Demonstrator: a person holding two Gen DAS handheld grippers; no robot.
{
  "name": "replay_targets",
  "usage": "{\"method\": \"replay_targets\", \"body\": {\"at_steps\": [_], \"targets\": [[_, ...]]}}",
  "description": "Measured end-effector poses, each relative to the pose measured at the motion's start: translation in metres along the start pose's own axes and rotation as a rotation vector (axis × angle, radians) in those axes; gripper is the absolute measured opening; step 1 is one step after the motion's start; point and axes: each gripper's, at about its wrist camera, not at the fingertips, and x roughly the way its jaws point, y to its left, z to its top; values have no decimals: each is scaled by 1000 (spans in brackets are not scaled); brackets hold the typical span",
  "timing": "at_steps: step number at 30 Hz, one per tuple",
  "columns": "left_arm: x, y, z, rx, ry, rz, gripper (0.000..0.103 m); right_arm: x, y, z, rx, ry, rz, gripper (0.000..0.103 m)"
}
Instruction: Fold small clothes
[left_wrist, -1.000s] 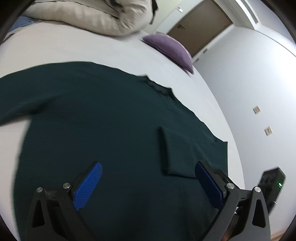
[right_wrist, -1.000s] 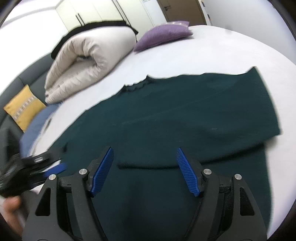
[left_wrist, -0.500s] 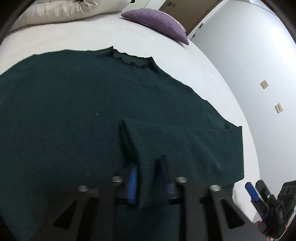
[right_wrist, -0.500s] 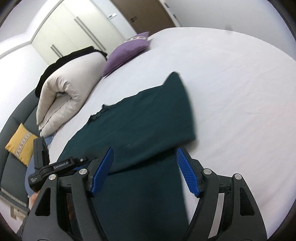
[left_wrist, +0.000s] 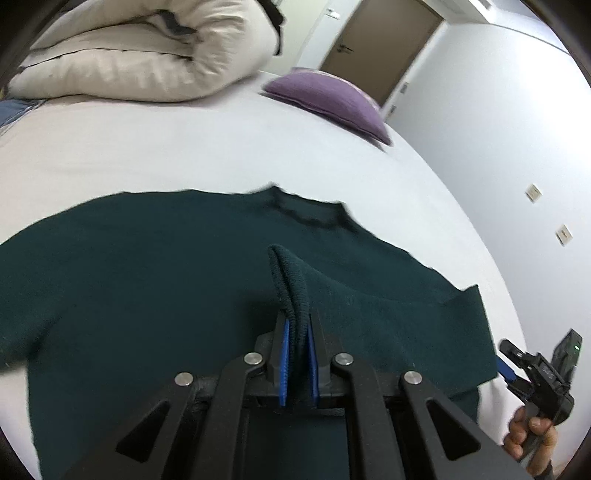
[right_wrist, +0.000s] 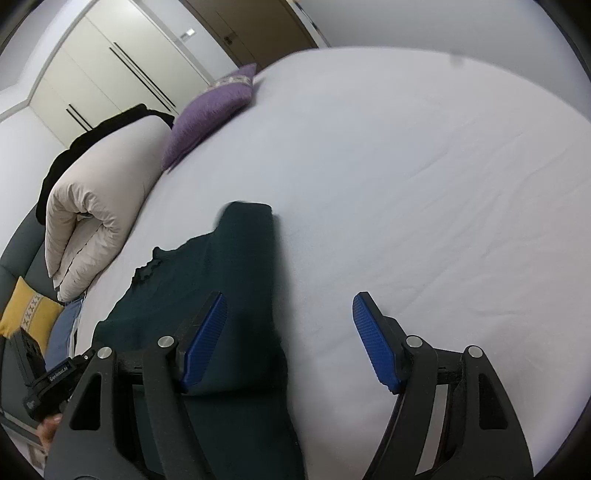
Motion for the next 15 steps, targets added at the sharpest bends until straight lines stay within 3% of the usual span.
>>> {"method": "replay_targets", "body": {"at_steps": [5, 10, 13, 15], "targets": [[10, 29, 1, -31, -8, 31, 10, 23, 3, 0, -5, 43, 0, 67], [14, 32, 2, -24, -36, 50, 10, 36, 20, 1, -73, 61, -19, 63], [11, 30, -6, -5, -45, 73, 10, 47, 34, -1, -143, 82, -66, 54], [9, 34, -8, -31, -62, 79, 10, 56, 44, -5, -206, 106, -114, 39]]}}
